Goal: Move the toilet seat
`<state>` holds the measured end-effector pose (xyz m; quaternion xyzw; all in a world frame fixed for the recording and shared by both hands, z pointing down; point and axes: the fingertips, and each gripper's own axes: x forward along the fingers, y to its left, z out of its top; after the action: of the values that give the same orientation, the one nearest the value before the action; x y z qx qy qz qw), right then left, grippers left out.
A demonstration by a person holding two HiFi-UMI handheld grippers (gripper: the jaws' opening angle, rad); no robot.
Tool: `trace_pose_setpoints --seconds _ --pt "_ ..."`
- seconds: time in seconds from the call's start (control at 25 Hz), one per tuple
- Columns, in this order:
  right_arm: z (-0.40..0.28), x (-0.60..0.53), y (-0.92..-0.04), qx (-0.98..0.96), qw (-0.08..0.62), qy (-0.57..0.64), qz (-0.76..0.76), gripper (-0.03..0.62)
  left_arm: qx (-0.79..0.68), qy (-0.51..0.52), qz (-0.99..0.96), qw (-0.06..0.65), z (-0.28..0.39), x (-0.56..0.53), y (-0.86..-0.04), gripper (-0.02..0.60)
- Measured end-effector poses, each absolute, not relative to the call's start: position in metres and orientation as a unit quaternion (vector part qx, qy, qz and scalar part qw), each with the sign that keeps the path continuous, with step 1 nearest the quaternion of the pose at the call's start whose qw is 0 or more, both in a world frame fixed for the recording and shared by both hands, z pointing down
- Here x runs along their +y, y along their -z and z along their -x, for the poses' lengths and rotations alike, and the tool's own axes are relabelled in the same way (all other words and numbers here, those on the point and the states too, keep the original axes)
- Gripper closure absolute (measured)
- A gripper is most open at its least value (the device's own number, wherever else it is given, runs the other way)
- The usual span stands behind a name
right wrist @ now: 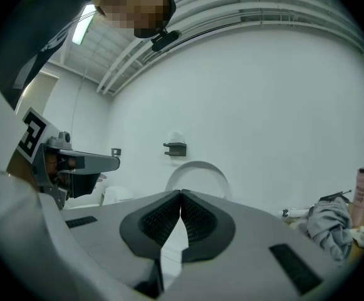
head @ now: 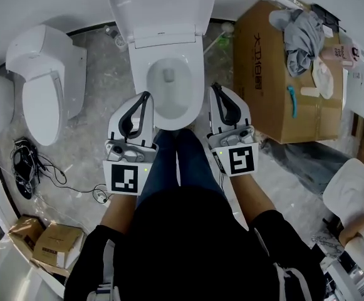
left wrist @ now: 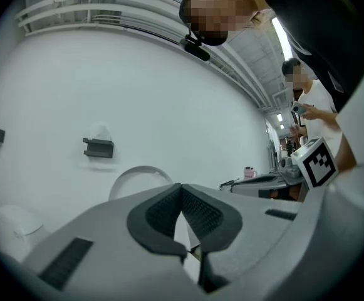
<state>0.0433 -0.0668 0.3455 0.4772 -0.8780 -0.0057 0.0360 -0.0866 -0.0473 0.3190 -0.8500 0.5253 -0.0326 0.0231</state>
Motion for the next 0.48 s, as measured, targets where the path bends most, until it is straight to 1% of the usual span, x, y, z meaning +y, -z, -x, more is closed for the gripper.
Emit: trace_pose_setpoints --seconds 0.28,0.48 --pt "-0.041 -0.073 -0.395 -0.880 0.050 -0.010 -0.471 0.571 0.520 0.050 0.852 -0.007 0.088 -0.056 -0.366 0.575" --pt "-0.040 -0.071 -0.434 -0.882 0.079 -0.028 -0.464 0.571 0.514 0.053 0.856 -0.019 0.087 -0.057 -0.398 0.575"
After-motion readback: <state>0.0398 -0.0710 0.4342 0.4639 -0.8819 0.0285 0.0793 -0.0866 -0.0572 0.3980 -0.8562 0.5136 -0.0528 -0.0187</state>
